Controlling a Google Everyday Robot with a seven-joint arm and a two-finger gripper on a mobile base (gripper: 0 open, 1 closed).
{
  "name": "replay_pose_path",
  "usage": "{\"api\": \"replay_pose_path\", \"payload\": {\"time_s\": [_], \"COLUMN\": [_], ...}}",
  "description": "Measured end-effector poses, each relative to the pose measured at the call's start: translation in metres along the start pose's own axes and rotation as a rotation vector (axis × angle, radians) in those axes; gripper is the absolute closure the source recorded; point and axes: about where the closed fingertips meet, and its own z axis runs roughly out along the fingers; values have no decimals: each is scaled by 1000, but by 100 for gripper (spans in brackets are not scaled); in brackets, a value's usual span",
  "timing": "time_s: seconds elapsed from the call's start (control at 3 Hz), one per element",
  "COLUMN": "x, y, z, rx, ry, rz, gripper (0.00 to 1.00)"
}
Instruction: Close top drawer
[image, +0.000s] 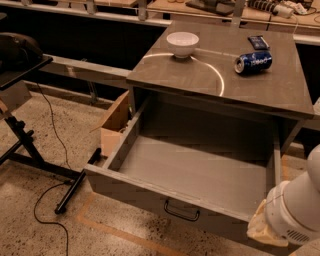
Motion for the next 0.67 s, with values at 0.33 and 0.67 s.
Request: {"api": "replay_pose_path", "payload": {"time_s": [0.33, 0.67], "x": [-1, -5], "y": [11, 6], "z": [12, 24], "rx": [21, 82], "ry": [-13, -50], "rz": [-13, -15], "gripper": [100, 100]}}
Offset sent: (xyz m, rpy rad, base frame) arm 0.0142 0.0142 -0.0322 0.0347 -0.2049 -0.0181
